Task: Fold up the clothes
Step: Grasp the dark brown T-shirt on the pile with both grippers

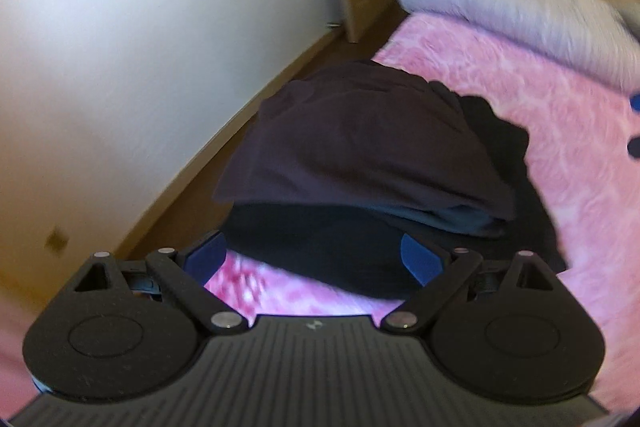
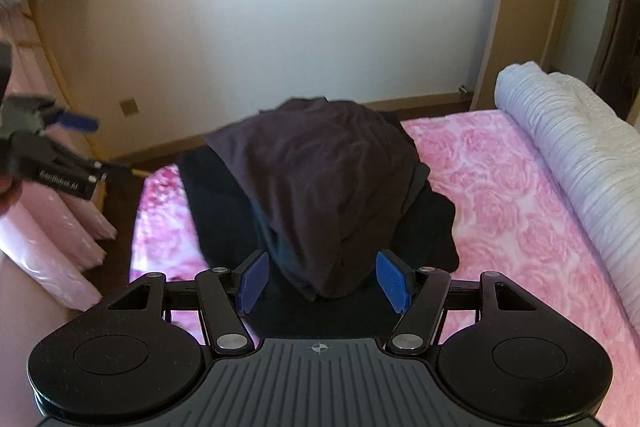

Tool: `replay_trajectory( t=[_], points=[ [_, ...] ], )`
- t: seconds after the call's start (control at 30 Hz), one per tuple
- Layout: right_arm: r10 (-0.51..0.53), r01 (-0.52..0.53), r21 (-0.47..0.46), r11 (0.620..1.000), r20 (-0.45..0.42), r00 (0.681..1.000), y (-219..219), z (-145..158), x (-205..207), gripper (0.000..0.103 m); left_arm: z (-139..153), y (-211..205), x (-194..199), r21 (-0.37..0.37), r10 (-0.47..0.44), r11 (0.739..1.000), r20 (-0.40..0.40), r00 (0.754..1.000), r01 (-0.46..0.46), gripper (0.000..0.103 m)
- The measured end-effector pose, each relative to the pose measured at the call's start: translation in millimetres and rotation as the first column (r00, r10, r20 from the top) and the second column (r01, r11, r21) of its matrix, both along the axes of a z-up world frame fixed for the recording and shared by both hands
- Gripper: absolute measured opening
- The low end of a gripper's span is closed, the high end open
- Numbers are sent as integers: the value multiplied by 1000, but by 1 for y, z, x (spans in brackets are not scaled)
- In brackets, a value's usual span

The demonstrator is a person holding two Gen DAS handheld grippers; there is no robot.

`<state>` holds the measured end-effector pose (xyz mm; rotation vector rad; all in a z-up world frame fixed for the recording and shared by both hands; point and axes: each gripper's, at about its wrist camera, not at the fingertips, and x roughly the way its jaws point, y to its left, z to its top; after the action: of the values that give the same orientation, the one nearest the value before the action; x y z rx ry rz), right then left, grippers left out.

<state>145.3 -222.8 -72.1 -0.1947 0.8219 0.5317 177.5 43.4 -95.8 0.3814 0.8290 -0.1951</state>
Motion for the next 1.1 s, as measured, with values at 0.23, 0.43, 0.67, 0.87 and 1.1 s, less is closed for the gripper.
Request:
replay_trajectory(
  t=[0.23,0.43,0.67,0.87,1.1],
  points=[
    [-44,39,-50,998,-103,994,34,-71,97,64,-83,5,90,143,-340,928,-43,939,343,88],
    [-94,81,-74,994,-196,976,50,-133,158,64,-149,6,127,285,-565,772,-101,819,568,74],
    [-112,117,3,993,-275,955,48,-161,193,39,-166,8,142,260,-664,687,-156,731,679,17],
    [-80,88,27,996,-213,974,50,-121,178,7,-136,11,126,257,-662,691,-153,734,676,1],
    [-112,117,117,986,-49,993,3,-28,130,5,-64,-8,88,228,-642,741,-38,766,632,0]
  ],
)
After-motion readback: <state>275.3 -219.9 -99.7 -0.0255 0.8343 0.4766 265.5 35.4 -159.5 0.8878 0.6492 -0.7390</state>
